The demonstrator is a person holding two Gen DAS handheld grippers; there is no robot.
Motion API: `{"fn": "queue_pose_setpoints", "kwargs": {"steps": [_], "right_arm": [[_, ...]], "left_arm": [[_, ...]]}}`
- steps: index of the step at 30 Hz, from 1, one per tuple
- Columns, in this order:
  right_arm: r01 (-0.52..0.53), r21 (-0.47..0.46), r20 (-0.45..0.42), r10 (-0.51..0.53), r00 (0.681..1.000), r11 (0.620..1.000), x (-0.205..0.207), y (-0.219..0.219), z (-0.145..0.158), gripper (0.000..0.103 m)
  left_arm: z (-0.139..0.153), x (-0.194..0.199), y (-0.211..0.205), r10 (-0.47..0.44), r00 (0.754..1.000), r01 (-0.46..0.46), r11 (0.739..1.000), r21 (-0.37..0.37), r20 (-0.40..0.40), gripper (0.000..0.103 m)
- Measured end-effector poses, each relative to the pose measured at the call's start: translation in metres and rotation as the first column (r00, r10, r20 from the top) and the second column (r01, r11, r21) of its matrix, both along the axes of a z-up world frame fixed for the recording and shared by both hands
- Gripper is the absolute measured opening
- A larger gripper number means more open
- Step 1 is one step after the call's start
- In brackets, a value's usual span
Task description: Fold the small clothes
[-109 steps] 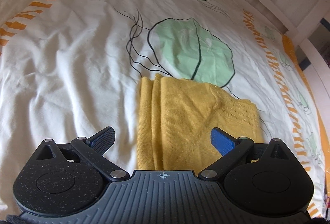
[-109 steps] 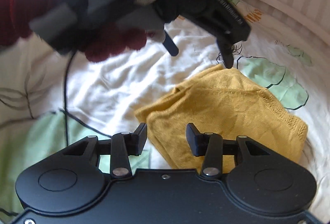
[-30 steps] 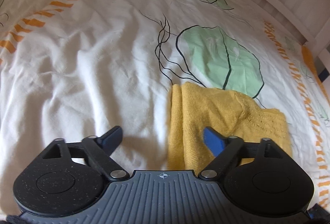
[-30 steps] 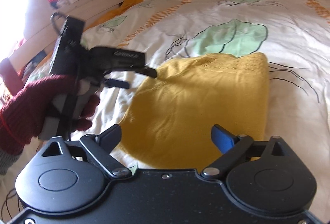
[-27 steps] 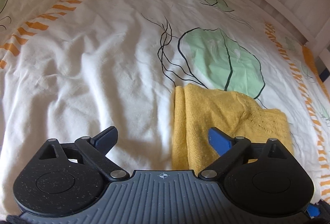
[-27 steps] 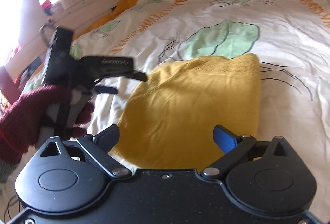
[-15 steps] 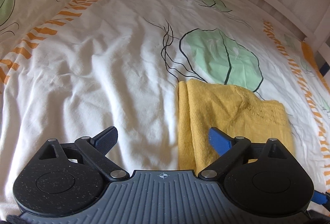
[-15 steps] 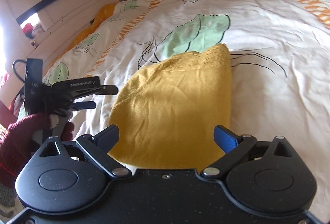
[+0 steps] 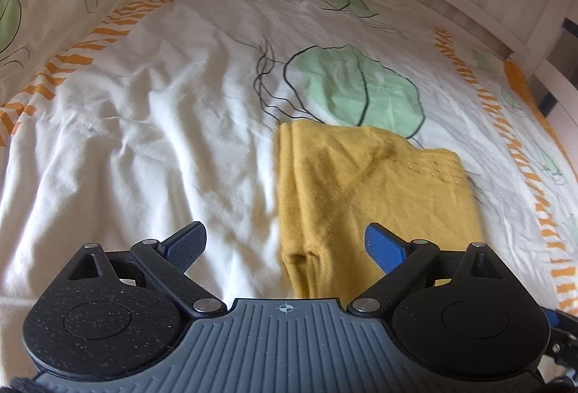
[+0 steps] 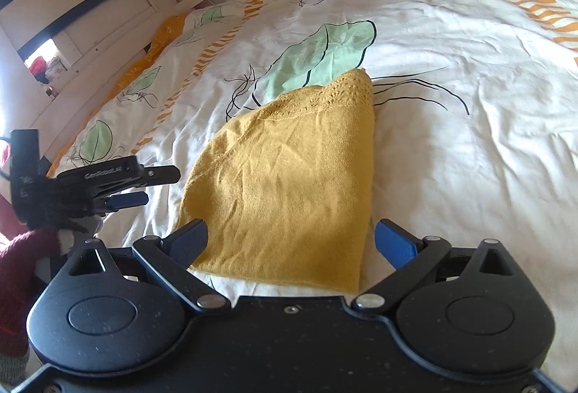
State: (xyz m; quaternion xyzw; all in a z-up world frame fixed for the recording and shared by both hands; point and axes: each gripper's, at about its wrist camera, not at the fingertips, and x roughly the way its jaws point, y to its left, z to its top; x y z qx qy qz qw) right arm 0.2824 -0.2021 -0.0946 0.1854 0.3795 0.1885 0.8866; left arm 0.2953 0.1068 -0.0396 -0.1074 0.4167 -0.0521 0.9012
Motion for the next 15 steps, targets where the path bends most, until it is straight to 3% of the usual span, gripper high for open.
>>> {"fn": "queue_pose_setpoints", "kwargs": {"steps": [15], "right_arm": [[0.022, 0.041, -0.030, -0.021, 0.999, 0.999, 0.016, -0.017, -0.011, 0.101]], "left_arm": [[-0.029, -0.021, -0.023, -0.095, 0.991, 0.089, 0.994, -0.062, -0.094, 0.095]]}}
